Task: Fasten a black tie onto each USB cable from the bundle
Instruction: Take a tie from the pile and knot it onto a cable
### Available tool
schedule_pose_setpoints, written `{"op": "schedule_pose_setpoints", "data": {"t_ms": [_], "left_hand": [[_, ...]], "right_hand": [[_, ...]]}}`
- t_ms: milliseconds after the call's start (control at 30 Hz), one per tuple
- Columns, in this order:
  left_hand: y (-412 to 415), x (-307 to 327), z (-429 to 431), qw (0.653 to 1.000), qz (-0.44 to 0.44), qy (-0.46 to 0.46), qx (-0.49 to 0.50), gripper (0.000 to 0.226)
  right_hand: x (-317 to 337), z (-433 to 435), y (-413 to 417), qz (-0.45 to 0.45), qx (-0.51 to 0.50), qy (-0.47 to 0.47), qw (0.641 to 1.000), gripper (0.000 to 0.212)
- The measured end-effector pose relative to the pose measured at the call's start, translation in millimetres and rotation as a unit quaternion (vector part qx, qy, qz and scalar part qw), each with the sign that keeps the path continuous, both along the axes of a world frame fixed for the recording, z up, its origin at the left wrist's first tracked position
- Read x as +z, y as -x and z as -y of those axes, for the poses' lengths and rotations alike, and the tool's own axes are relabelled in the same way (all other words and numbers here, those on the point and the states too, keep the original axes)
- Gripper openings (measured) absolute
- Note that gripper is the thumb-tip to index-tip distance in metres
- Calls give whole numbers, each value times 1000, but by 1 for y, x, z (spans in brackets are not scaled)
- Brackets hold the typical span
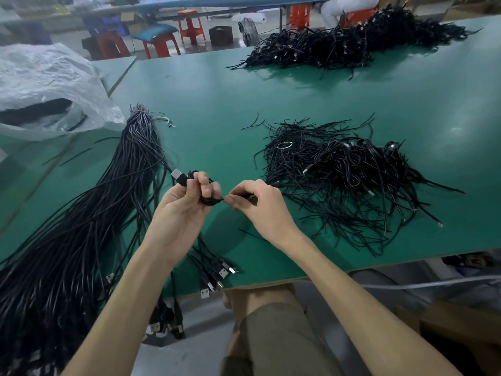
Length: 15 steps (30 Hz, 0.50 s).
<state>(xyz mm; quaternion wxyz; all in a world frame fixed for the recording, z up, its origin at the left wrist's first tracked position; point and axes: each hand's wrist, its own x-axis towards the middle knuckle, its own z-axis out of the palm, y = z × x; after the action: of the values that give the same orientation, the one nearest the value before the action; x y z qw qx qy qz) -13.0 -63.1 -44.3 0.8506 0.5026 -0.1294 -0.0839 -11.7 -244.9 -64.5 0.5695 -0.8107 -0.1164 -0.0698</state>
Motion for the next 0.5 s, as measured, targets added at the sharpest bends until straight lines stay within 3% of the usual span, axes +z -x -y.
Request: {"op": "schedule_pose_setpoints", "data": {"t_ms": [167, 400, 500], "left_hand": [[3, 7, 7, 999, 21, -33, 19, 28], [10, 6, 28, 993, 71, -84, -46, 27], [11, 3, 27, 993, 72, -74, -61, 28]], "right_hand": [[2, -1, 3, 30, 5, -2, 1000, 18], [4, 0, 6, 49, 18, 4, 999, 50], [5, 2, 6, 43, 14, 5, 999, 43]]}}
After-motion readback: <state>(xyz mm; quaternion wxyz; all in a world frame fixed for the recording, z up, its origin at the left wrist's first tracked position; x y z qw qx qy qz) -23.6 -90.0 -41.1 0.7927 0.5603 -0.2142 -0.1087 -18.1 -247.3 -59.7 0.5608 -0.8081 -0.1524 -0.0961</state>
